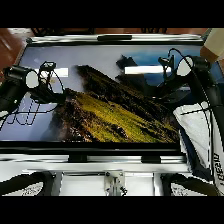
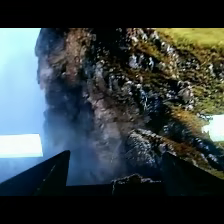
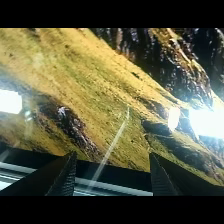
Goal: Fold the shirts.
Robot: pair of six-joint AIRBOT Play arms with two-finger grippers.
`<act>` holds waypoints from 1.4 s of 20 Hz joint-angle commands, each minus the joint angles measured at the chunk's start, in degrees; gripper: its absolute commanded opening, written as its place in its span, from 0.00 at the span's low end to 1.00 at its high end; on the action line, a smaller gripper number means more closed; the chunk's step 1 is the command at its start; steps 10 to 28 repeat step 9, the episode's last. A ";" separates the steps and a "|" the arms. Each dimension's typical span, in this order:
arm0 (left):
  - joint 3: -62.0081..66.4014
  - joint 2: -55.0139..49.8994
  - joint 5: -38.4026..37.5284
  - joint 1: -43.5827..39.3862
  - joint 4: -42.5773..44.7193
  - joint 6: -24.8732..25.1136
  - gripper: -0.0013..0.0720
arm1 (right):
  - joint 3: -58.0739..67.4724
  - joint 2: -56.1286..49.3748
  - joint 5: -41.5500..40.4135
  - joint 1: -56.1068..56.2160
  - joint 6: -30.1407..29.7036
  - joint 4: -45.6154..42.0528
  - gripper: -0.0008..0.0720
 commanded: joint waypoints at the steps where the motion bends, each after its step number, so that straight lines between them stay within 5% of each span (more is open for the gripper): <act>1: -0.48 0.11 3.98 -0.07 -0.07 -0.11 0.98 | 0.04 -0.31 -0.98 0.31 1.11 0.13 0.77; 28: -0.48 0.11 5.11 -0.07 -0.07 -0.11 0.98 | 0.04 -0.31 -0.98 0.31 1.11 0.13 0.77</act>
